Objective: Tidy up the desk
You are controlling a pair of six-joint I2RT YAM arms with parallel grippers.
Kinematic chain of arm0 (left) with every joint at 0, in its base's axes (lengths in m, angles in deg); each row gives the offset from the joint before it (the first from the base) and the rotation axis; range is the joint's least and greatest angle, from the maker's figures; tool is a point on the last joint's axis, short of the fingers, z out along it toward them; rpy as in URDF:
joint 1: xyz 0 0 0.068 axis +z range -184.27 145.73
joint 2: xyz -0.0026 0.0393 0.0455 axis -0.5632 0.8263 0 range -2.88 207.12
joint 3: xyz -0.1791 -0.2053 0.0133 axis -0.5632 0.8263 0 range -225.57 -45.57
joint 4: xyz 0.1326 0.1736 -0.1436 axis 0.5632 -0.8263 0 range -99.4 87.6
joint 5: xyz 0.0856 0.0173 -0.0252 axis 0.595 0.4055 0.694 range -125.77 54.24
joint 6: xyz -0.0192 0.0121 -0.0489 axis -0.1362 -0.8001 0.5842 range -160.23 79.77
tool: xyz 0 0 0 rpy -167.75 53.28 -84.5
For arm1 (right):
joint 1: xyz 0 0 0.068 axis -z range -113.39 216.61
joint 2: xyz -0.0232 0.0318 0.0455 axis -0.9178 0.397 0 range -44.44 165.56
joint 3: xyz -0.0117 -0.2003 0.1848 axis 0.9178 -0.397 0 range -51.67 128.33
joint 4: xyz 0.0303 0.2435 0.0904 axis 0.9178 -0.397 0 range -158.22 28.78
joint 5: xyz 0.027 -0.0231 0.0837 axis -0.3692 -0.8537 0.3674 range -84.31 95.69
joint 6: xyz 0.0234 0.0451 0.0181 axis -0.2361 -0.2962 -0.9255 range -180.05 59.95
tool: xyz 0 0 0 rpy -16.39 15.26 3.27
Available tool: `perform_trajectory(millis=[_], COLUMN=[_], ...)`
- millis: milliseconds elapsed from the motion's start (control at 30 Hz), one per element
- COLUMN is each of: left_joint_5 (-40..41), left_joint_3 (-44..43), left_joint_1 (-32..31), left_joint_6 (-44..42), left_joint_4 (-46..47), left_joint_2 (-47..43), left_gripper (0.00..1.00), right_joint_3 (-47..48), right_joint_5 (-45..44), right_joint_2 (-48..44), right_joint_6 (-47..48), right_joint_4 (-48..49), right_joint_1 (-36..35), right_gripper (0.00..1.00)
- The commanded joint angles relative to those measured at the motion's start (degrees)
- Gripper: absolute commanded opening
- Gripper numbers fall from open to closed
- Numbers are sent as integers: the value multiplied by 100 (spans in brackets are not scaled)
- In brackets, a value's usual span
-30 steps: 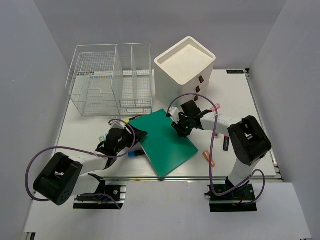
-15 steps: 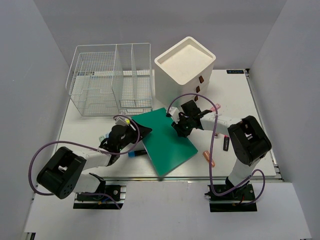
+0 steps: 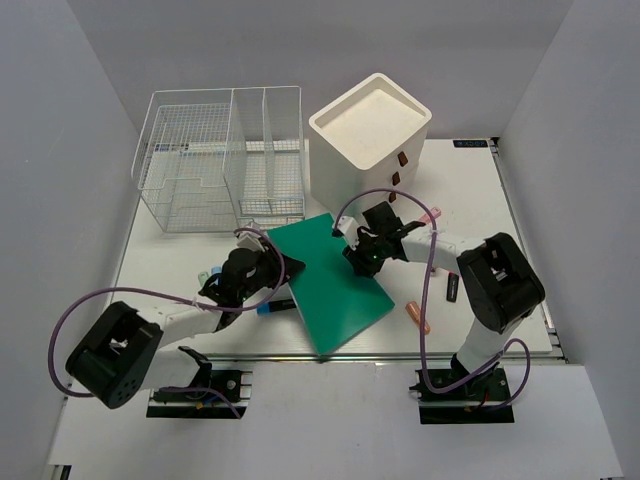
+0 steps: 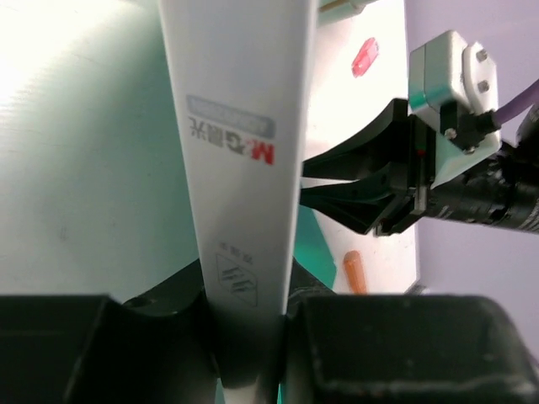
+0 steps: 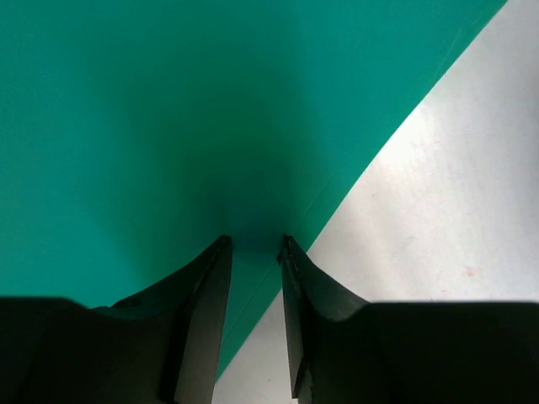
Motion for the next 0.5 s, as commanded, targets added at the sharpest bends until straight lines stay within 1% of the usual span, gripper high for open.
perform_trajectory(millis=[0, 33, 67, 100, 167, 233, 267, 333, 367, 467], left_joint_5=[108, 117, 108, 91, 91, 134, 152, 161, 161, 126], left_joint_3=[-253, -279, -270, -296, -419, -586, -630, -753, -789, -981], left_joint_1=[-74, -74, -126, -127, -127, -179, -179, -179, -232, -232], left_joint_6=[-331, -376, -437, -464, -612, -683, -753, -841, -868, -991], left_joint_4=[-377, -474, -501, -536, -720, -1017, -1098, -1230, -1274, -1380], left_joint_2=[-502, -564, -616, -704, -836, -898, -933, -1030, -1056, -1109], left_gripper=[20, 17, 11, 9, 0, 0, 0, 0, 0, 0], right_joint_3=[-481, -498, -507, -516, -534, -525, -508, -534, -551, -587], right_joint_5=[134, 178, 274, 310, 441, 529, 547, 600, 661, 1003], right_joint_2=[224, 153, 101, -4, -215, -365, -601, -883, -1198, -1761], right_joint_6=[114, 123, 132, 141, 211, 290, 342, 431, 466, 606], right_joint_4=[-1052, -1079, -1088, -1105, -1201, -1289, -1368, -1386, -1413, -1526], right_joint_1=[-100, -100, -92, -74, -39, 5, 31, 153, 189, 408], right_gripper=[37, 38, 40, 43, 48, 52, 59, 62, 64, 67])
